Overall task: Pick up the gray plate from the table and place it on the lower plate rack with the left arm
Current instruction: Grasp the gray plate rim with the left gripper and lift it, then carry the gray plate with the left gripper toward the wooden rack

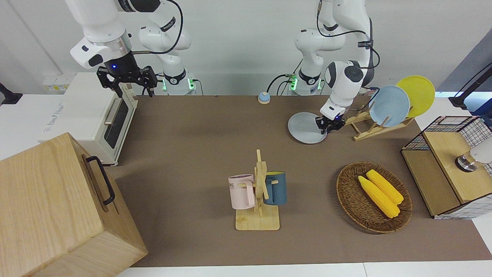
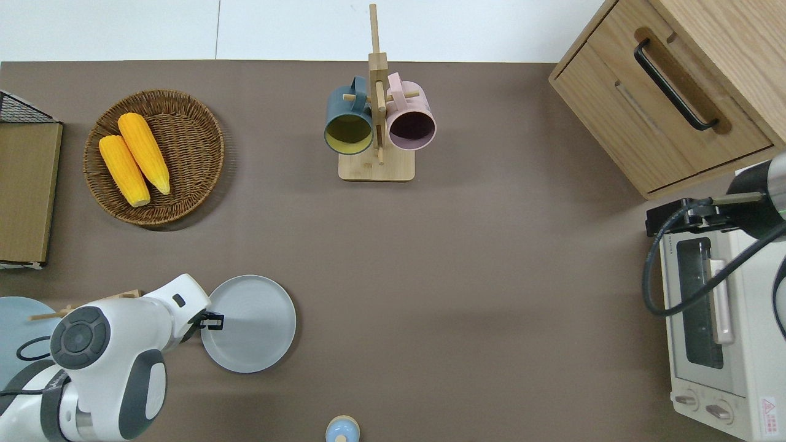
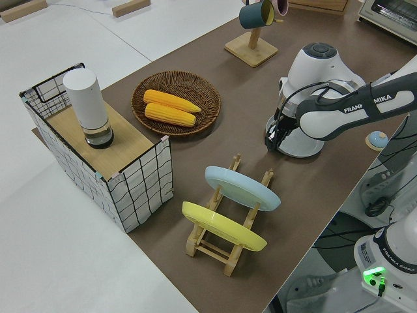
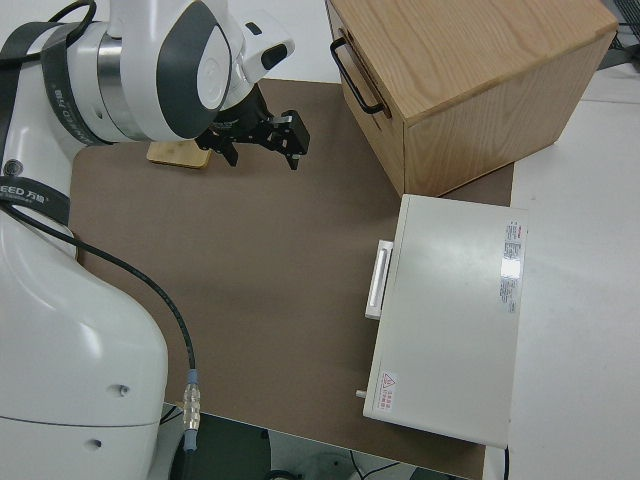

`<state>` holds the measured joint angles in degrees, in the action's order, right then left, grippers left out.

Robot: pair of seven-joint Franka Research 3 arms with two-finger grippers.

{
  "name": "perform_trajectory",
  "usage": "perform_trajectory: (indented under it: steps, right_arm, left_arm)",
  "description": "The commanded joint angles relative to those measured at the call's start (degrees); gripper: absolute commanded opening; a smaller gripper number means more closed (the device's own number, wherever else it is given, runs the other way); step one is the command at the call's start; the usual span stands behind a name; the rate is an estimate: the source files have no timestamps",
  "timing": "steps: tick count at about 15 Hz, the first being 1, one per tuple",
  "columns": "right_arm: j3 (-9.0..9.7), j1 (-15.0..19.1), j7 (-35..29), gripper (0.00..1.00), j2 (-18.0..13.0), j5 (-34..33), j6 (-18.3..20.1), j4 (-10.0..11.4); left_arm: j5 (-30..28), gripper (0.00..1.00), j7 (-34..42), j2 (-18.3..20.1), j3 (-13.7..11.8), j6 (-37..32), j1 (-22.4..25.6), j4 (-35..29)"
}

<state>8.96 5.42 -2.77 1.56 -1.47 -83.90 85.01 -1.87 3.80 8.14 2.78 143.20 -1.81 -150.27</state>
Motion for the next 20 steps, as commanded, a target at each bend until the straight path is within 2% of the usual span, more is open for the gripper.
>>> perform_trajectory:
  steps: [1, 3, 10, 11, 15, 16, 20]
  right_arm:
    - [-0.34, -0.4, -0.2, 0.983, 0.0, 0.2, 0.1, -0.4]
    - [-0.34, -0.4, -0.2, 0.983, 0.0, 0.2, 0.1, -0.4]
    - [-0.34, -0.4, -0.2, 0.983, 0.0, 0.2, 0.1, -0.4]
    - [-0.34, -0.4, -0.2, 0.983, 0.0, 0.2, 0.1, -0.4]
    - [-0.34, -0.4, -0.2, 0.983, 0.0, 0.2, 0.1, -0.4]
    - [-0.34, -0.4, -0.2, 0.983, 0.0, 0.2, 0.1, -0.4]
    - [-0.34, -0.4, -0.2, 0.983, 0.0, 0.2, 0.1, -0.4]
  left_arm:
    - [-0.5, 0.00, -2.0, 0.2, -0.2, -1.1, -1.1, -0.3]
    - [-0.6, 0.00, -2.1, 2.2, -0.4, -3.1, -0.9, 0.0]
    - [-0.6, 0.00, -2.0, 7.4, -1.3, -19.4, -0.3, 8.2]
    - [-0.6, 0.00, -2.0, 7.7, -2.1, -23.3, -0.4, 10.8]
    - [-0.6, 0.00, -2.1, 9.3, -2.3, -33.0, -0.3, 17.4]
    - [-0.5, 0.00, -2.0, 9.3, -2.6, -37.4, -0.1, 21.1]
    - [-0.5, 0.00, -2.0, 9.3, -4.4, -47.2, -0.2, 30.2]
